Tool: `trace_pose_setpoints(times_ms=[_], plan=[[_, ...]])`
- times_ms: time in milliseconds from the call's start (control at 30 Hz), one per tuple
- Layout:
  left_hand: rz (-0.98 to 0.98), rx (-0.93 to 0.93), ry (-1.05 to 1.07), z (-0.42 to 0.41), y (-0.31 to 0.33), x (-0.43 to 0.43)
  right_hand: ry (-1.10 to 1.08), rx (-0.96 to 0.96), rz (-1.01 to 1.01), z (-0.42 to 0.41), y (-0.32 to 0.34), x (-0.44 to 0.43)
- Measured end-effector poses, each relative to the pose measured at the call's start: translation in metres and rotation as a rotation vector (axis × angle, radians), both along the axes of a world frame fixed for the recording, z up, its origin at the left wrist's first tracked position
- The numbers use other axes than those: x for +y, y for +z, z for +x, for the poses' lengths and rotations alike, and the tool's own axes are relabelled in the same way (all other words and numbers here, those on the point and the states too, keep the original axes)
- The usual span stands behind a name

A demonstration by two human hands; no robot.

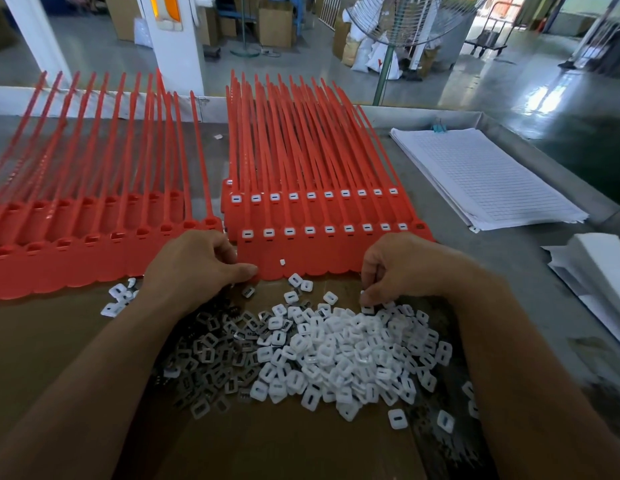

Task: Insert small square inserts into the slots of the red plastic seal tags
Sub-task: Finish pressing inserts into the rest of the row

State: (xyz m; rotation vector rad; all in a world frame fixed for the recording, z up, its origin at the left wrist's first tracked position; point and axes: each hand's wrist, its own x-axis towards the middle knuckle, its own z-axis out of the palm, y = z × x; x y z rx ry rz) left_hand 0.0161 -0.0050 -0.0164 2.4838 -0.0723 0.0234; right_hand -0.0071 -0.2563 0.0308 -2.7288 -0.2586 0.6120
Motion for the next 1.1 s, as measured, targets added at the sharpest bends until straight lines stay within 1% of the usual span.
trace_pose_setpoints(times_ms=[133, 233, 333, 467, 567, 667, 700, 833, 933, 1000, 1100], plan=[[-0.004, 0.002, 0.0, 0.0, 0.001, 0.0, 0.016, 0.018, -0.007, -0.001, 0.002, 0.004], [-0.007, 0.005, -0.004, 0.0, 0.002, -0.001, 0.033, -0.028, -0.023, 0.0, 0.002, 0.003], [-0.001, 0.008, -0.004, 0.0, 0.003, -0.001, -0.022, -0.063, 0.106, 0.0, 0.002, -0.003], [-0.006, 0.011, -0.001, 0.0, 0.002, -0.001, -0.099, -0.201, 0.28, 0.002, 0.003, -0.013], [-0.005, 0.009, 0.001, 0.001, 0.001, 0.0, -0.206, -0.337, 0.415, 0.006, 0.002, -0.022], [0.003, 0.004, 0.006, 0.002, 0.001, 0.0, -0.432, -0.499, 0.544, 0.013, -0.003, -0.039], [0.0, 0.005, 0.007, 0.002, 0.001, -0.001, -0.51, -0.526, 0.587, 0.015, -0.005, -0.045], [-0.007, 0.004, -0.001, 0.001, 0.002, -0.001, -0.713, -0.5, 0.717, 0.022, -0.013, -0.063], [-0.01, 0.004, -0.004, 0.001, 0.003, -0.001, -0.739, -0.48, 0.759, 0.023, -0.017, -0.068], [-0.012, 0.007, 0.0, 0.001, 0.003, -0.002, -0.75, -0.478, 0.759, 0.024, -0.019, -0.069], [-0.014, 0.012, 0.002, 0.0, 0.003, -0.002, -0.768, -0.512, 0.683, 0.026, -0.022, -0.073]])
